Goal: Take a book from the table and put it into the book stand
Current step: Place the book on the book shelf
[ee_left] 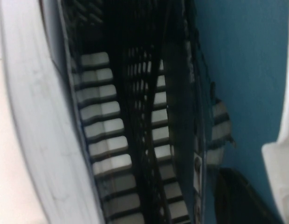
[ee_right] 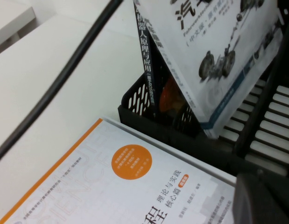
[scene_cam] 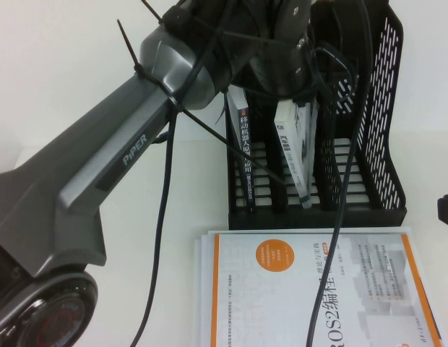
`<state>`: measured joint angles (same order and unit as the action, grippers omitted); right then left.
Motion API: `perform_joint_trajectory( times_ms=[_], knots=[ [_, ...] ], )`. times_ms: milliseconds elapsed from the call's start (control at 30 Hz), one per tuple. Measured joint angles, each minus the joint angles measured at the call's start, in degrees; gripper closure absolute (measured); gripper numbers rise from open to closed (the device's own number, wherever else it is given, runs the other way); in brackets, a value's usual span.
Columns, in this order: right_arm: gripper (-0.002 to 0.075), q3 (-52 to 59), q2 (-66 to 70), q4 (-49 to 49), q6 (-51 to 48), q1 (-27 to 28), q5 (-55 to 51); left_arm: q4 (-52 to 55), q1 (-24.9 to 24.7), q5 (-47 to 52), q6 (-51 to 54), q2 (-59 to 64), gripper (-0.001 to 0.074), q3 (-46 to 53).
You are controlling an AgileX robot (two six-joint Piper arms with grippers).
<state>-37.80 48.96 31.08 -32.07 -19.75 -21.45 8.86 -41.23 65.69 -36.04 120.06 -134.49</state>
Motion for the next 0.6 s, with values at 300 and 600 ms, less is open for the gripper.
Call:
perform_joint_trajectory(
  times_ms=[300,600],
  knots=[
    [0.0729,0.0,0.0,0.0,0.0,0.0,-0.2,-1.0,0.0,-0.5,2.8,1.7,0.0622,0.0],
    [0.0729,0.0,0.0,0.0,0.0,0.0,-0.6,-0.7,0.2,-1.6,4.2,3.1,0.0622,0.0]
  ],
)
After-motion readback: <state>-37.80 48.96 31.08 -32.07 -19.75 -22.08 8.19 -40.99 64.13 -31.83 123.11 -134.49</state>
